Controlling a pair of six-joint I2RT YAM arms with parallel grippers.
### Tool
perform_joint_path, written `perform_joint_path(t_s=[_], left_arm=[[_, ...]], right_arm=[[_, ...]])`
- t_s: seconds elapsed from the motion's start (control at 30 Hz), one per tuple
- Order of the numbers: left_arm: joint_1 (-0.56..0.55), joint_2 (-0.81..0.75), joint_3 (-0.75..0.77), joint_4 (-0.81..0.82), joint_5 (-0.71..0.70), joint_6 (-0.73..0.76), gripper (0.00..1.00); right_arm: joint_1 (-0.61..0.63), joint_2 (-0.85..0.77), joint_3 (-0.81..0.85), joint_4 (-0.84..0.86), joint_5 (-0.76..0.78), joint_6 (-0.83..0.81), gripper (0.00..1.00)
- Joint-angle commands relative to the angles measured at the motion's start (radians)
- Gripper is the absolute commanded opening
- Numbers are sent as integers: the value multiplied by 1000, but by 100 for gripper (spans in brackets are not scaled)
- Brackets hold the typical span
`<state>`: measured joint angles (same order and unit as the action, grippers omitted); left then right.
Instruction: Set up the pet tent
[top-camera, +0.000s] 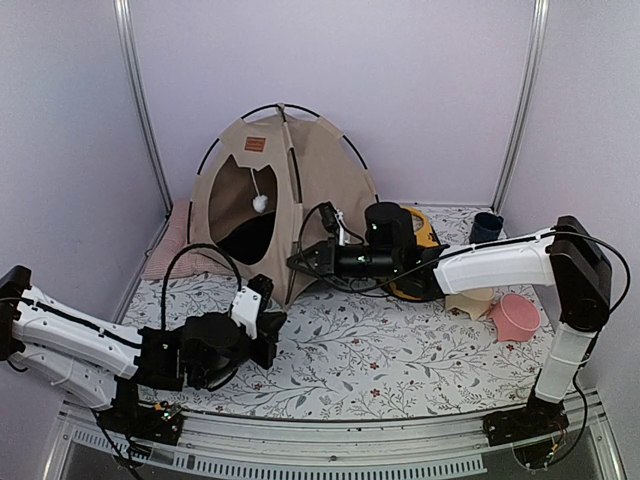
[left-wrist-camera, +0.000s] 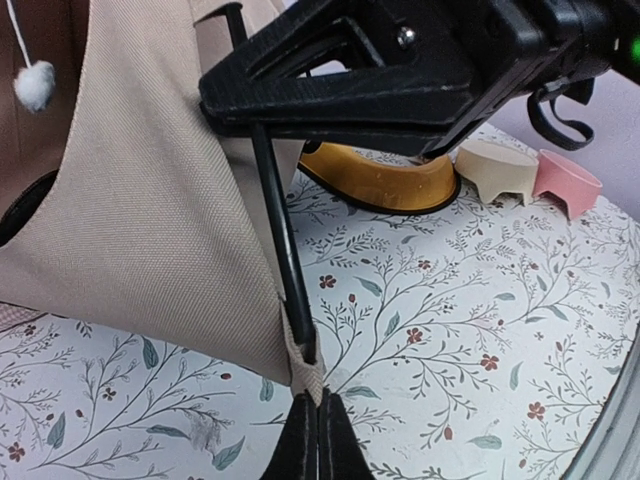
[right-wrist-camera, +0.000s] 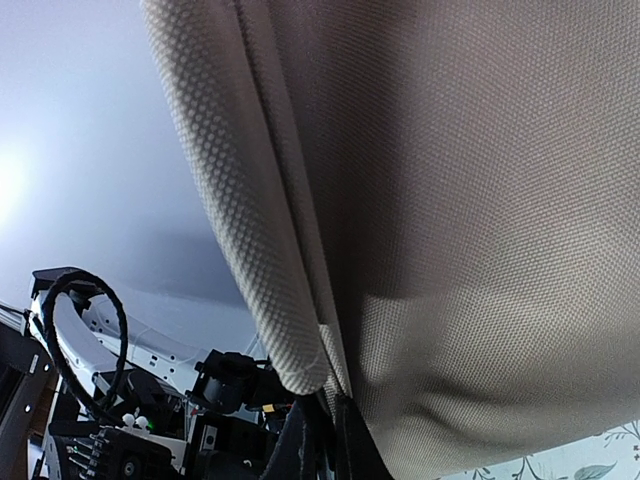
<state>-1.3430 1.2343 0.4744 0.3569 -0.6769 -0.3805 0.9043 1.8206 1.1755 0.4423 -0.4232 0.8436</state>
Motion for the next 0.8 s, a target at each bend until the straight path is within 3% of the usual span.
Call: perform_joint_path(t_s=[0.0, 0.77], left_arm=[[-33, -5, -43, -98, 173, -22, 0], [-9, -28, 9, -76, 192, 39, 0]], right_arm=[[-110, -36, 2, 80, 262, 2, 0], [-2, 18, 119, -49, 310, -166, 0]])
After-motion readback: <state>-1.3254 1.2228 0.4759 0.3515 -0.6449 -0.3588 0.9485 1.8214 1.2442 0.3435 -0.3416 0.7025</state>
